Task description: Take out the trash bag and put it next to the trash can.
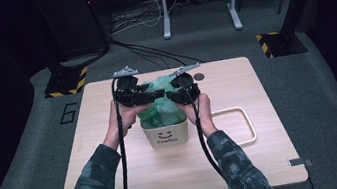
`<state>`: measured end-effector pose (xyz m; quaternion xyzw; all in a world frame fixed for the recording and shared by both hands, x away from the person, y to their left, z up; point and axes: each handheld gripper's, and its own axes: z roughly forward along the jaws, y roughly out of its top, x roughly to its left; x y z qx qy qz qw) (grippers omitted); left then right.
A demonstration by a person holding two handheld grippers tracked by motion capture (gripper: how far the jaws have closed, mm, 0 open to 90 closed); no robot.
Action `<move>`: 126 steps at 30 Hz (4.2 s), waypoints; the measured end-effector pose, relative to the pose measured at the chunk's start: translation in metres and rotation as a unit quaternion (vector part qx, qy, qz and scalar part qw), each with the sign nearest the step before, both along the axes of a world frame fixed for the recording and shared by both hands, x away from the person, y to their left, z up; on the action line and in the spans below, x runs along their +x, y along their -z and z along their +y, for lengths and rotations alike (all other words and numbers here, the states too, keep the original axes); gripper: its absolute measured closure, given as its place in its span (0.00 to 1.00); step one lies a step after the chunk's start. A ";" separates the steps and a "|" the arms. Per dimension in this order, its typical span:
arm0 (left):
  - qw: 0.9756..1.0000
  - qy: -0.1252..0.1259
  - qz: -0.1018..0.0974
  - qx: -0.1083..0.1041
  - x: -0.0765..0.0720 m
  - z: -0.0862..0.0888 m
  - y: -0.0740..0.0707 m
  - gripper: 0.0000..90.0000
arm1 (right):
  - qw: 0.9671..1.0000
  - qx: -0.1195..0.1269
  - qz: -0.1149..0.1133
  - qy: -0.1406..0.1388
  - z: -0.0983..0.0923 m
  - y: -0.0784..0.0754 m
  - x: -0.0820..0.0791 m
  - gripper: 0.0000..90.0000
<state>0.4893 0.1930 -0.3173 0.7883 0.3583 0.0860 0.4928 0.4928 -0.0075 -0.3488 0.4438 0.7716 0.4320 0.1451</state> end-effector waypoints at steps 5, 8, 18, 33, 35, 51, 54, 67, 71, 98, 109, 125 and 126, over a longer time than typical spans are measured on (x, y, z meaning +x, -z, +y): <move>1.000 -0.007 -0.008 0.027 -0.005 0.005 0.004 0.23 | 1.000 0.004 -0.006 0.012 -0.003 -0.005 0.001 1.00; 0.999 -0.013 -0.010 0.041 -0.008 0.006 0.012 0.16 | 1.000 0.008 -0.017 0.013 -0.001 -0.011 -0.002 1.00; 0.998 -0.017 -0.001 0.068 -0.008 -0.009 0.036 0.10 | 0.999 0.015 -0.038 0.003 0.019 -0.029 -0.012 1.00; 0.996 -0.018 -0.024 0.086 -0.006 -0.018 0.052 0.84 | 1.000 0.006 -0.016 -0.012 0.016 -0.032 -0.024 0.98; 0.996 -0.021 -0.030 0.087 -0.006 -0.017 0.051 0.91 | 1.000 0.004 -0.012 -0.011 0.013 -0.030 -0.023 0.95; 0.992 -0.043 -0.073 0.090 -0.011 -0.016 0.025 0.97 | 0.999 0.015 -0.008 -0.028 -0.020 -0.033 -0.040 0.30; 0.992 -0.043 -0.076 0.089 -0.012 -0.016 0.022 0.97 | 0.999 0.024 -0.016 -0.025 -0.028 -0.033 -0.046 0.23; 0.991 -0.053 -0.087 0.089 -0.012 -0.015 0.013 0.98 | 0.998 0.049 -0.026 -0.021 -0.057 -0.023 -0.067 0.15; 0.991 -0.058 -0.091 0.085 -0.011 -0.012 0.010 0.98 | 0.999 0.030 -0.028 -0.010 -0.061 -0.013 -0.071 0.15; 0.989 -0.066 -0.107 0.083 -0.013 -0.002 -0.007 0.98 | 0.995 -0.083 -0.005 0.049 -0.034 0.169 -0.108 0.00; 0.987 -0.079 -0.118 0.079 -0.013 0.006 -0.018 0.98 | 0.993 -0.106 0.017 0.041 -0.029 0.181 -0.106 0.00; 0.983 -0.114 -0.123 0.069 -0.014 0.041 -0.026 0.98 | 0.993 -0.105 0.017 0.053 -0.031 0.181 -0.106 0.00; 0.983 -0.118 -0.122 0.068 -0.014 0.044 -0.026 0.98 | 0.993 -0.104 0.018 0.054 -0.031 0.181 -0.106 0.00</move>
